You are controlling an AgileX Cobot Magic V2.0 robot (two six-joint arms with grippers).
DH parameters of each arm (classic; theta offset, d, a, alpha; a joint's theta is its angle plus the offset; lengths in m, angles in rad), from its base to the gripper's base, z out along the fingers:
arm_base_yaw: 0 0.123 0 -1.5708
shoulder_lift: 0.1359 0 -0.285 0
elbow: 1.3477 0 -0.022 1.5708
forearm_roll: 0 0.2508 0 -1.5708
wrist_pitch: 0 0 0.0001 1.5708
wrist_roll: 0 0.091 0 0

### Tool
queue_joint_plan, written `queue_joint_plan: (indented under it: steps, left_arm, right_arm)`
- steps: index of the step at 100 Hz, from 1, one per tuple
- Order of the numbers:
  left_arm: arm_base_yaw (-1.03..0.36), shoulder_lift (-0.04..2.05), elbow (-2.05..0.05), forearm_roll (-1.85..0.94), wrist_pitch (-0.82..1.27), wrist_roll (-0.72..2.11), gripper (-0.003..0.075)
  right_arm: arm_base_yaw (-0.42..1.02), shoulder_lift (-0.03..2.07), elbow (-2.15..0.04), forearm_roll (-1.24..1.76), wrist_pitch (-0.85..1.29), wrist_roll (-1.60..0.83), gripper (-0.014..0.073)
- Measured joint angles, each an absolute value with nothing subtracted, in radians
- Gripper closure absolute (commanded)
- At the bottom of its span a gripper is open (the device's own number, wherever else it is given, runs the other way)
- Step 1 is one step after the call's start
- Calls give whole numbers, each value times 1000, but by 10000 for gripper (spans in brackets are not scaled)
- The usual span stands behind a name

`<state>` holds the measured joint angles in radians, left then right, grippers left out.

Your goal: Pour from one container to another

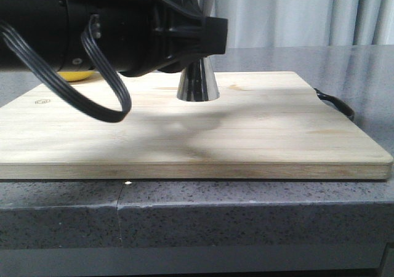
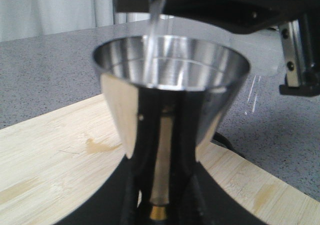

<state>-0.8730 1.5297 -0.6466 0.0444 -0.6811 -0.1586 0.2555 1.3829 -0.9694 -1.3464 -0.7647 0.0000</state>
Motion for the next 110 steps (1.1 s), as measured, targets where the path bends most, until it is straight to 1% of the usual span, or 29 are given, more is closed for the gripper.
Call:
queue_joint_plan:
  steps: [38,110]
  left_arm:
    - [-873,1530,-647,44,-681,-159,739]
    - [-873,1530,-647,44,-657,-159,739]
  right_arm:
    - [256,1383,-969,-1396,-739,-11,361]
    - [256,1383,-969,-1404,-735,-62,361]
